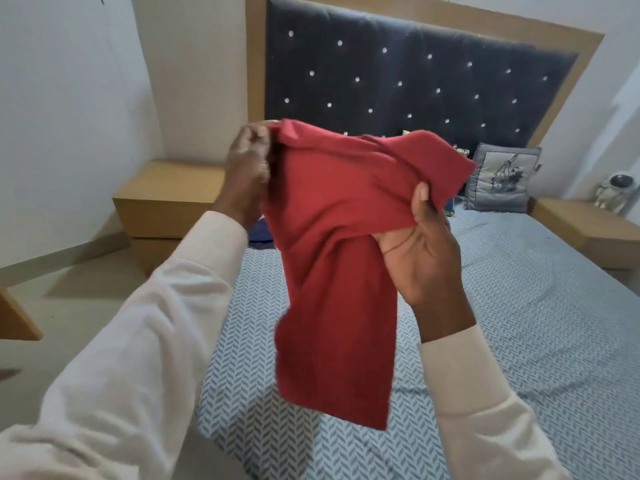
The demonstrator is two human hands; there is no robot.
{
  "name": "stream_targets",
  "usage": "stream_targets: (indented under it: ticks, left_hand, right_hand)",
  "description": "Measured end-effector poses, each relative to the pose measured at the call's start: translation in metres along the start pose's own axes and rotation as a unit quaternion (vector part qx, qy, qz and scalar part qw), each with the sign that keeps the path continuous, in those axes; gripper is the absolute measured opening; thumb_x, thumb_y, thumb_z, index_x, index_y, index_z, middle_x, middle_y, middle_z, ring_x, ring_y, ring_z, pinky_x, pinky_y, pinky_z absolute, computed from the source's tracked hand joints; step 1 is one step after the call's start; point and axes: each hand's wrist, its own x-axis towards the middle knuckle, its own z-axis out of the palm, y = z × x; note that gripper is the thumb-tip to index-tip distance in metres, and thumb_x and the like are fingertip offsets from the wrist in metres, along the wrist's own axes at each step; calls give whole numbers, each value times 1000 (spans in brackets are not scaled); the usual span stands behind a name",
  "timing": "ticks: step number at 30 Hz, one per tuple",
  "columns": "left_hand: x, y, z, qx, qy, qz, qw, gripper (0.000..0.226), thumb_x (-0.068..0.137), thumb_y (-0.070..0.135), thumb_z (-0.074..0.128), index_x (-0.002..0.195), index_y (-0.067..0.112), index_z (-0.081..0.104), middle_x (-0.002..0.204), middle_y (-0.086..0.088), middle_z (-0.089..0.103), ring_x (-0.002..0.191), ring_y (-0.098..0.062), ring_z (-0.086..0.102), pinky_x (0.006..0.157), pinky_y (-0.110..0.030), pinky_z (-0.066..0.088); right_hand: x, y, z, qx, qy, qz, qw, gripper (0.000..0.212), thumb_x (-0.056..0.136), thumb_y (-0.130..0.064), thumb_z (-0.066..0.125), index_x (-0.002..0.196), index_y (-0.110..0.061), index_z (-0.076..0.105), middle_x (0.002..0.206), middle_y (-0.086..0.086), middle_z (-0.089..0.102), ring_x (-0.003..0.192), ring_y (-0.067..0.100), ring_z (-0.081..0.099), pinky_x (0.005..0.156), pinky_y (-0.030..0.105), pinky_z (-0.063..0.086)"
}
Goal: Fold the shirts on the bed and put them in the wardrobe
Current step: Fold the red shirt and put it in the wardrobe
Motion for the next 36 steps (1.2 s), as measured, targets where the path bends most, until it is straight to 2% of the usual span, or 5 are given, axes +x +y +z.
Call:
stream_targets:
  ticks: [10,18,25,32,36]
  left_hand:
    - [-95,-156,0,405,-308,-69,858,49,94,19,53,142,27,45,124,-9,65,114,-22,62,100,-36,48]
    - [-228,-251,-126,645,-341,-223,647,92,81,59,53,156,23,12,145,-19,37,132,-35,39,110,-37,30]
    - [-230,-260,-129,625,-259,-265,687,75,89,32,62,153,19,25,128,-18,60,114,-32,59,92,-35,46]
    - [-219,-262,-135,542,-160,-265,781,16,80,3,62,88,14,70,101,-14,71,101,-29,65,90,-30,47]
    - [-176,-237,-139,520,-36,-126,844,20,80,4,52,91,6,68,90,-22,69,88,-36,64,80,-39,48]
  right_hand:
    - [-58,47,-204,-273,506,33,818,81,69,-53,68,137,-16,46,133,10,60,119,27,60,105,50,47]
    - [-152,144,-270,-668,156,333,647,88,79,-34,78,151,-13,33,150,15,35,138,31,36,113,40,33]
    - [-106,143,-280,-778,88,293,549,60,87,-32,68,143,-30,45,162,12,8,131,34,46,102,41,45]
    - [-75,118,-302,-707,152,272,636,7,75,-16,71,68,-15,73,56,-2,62,56,11,57,69,37,54]
    - [-76,65,-302,-599,306,139,727,7,72,-22,62,78,-23,66,69,-2,65,64,14,57,68,39,53]
